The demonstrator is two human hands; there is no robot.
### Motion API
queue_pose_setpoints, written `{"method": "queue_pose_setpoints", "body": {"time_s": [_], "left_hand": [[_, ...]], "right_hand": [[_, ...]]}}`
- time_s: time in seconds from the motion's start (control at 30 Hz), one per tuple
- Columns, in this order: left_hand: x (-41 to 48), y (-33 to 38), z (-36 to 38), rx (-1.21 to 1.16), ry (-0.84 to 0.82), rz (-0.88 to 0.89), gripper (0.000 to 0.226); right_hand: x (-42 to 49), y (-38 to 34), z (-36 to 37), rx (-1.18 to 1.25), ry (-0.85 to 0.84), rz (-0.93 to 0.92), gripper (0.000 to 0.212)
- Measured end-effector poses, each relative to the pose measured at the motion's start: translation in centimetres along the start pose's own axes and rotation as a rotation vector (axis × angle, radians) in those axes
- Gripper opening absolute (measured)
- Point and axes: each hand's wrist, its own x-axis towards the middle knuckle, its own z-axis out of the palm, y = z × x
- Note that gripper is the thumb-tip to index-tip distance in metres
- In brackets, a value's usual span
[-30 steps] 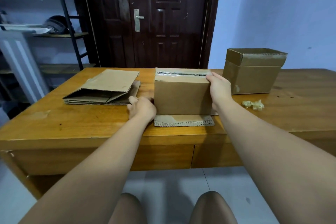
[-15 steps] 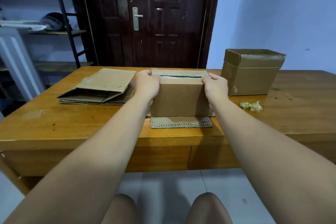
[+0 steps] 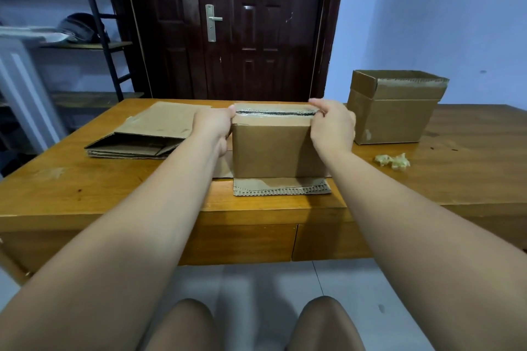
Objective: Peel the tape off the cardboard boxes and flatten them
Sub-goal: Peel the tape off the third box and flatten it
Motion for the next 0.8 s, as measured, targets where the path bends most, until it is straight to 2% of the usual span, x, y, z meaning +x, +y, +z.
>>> {"method": "queue_pose_setpoints", "body": {"time_s": [0.1, 0.17, 0.27, 0.33, 0.4, 0.47, 0.53, 0.7, 0.8], "left_hand": [[-0.1, 0.2, -0.1, -0.024, -0.008, -0.072, 0.009], [-0.1, 0.4, -0.2, -0.03, -0.001, -0.104, 0.016], [0.2, 0.7, -0.3, -0.051, 0.004, -0.124, 0.012], [0.0, 0.8, -0.3, -0.073, 0.014, -0.117, 0.013], [-0.1, 0.6, -0.3, -0.046, 0.054, -0.071, 0.022], [-0.3, 0.4, -0.2, 0.007, 0.104, -0.01, 0.023], [-0.4, 0.4, -0.1, 0.062, 0.115, 0.034, 0.022], [-0.3, 1.1, -0.3, 0.278, 0.103, 0.177, 0.023], [-0.1, 2.6, -0.5, 0.323, 0.084, 0.259, 0.024]], "right_hand": [[0.5, -0.6, -0.6, -0.254, -0.093, -0.089, 0.037], [0.9, -1.3, -0.9, -0.357, -0.142, -0.086, 0.036], [1.5, -2.6, -0.7, -0.477, -0.198, -0.13, 0.028], [1.5, -3.6, -0.4, -0.449, -0.301, -0.204, 0.027], [1.0, -4.6, 0.0, -0.407, -0.502, -0.283, 0.047], [0.4, -5.0, 0.3, -0.493, -0.619, -0.352, 0.063], [0.3, -5.0, 0.5, -0.526, -0.633, -0.354, 0.065], [1.0, -5.1, 0.7, -0.367, -0.715, -0.241, 0.062], [1.2, -5.1, 0.9, -0.325, -0.716, -0.207, 0.065]]}}
